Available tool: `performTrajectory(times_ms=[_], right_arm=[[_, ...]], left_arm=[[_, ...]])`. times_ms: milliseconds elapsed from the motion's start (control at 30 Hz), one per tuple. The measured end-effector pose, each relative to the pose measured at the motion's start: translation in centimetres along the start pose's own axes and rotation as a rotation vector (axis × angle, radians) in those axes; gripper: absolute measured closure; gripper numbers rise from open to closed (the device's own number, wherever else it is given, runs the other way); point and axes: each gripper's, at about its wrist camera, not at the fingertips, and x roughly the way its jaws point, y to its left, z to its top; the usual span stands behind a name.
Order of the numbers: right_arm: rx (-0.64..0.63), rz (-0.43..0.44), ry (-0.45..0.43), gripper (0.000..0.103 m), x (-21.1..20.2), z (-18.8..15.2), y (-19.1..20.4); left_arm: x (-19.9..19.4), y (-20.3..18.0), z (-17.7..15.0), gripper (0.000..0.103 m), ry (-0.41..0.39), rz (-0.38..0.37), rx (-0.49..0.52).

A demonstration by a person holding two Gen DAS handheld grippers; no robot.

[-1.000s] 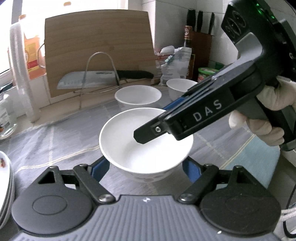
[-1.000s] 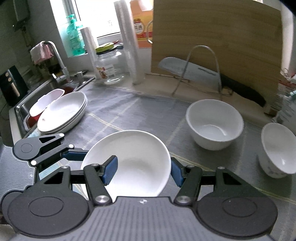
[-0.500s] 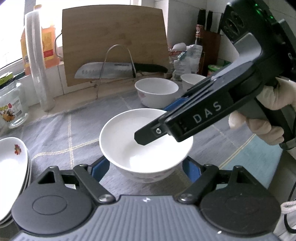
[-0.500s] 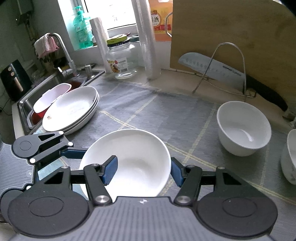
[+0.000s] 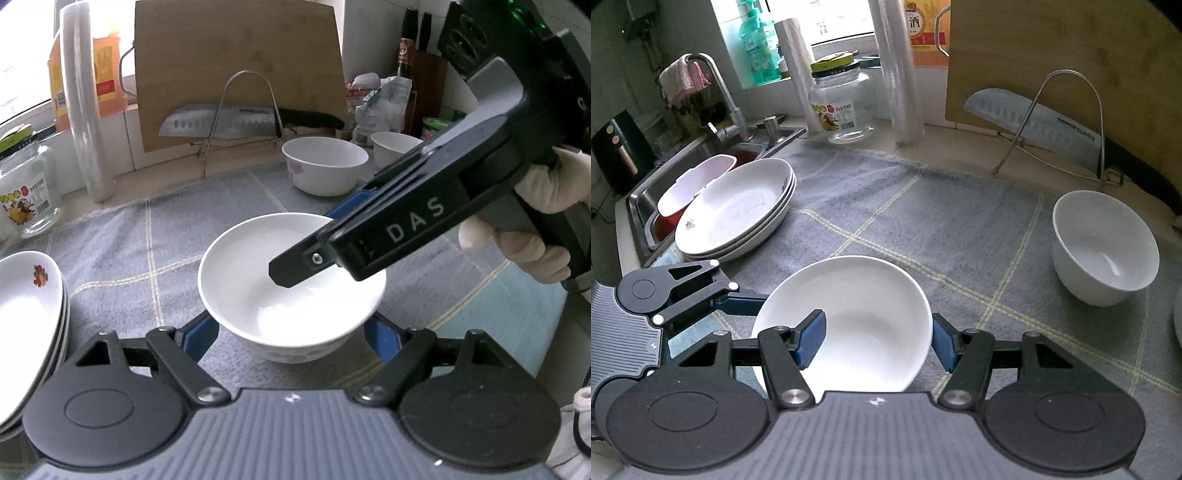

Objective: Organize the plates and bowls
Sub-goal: 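Lower the white bowl onto the mat and open the right tool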

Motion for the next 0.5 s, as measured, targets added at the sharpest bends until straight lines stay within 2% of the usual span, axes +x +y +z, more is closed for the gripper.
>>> performTrajectory(times_ms=[100, 167, 233, 500], right_arm=[[0.003, 0.003, -0.005, 0.033, -0.1, 0.0, 0.0], [0.006, 0.001, -0.016, 0.011, -0.3, 0.0, 0.0], [0.006, -0.016, -0.036, 0.004, -0.6, -0.1, 0.0], [0.025, -0.06, -0.063, 0.0, -1.5, -0.4, -0.5]], left_arm=[[0.2, -0.1, -0.2, 0.016, 0.01, 0.006, 0.008], [0.0, -0.2, -0.4, 0.004, -0.001, 0.016, 0.02], [-0.3, -0.1, -0.5, 0.003, -0.019, 0.012, 0.012], [-1.5, 0.4, -0.6, 0.002, -0.008, 0.033, -0.013]])
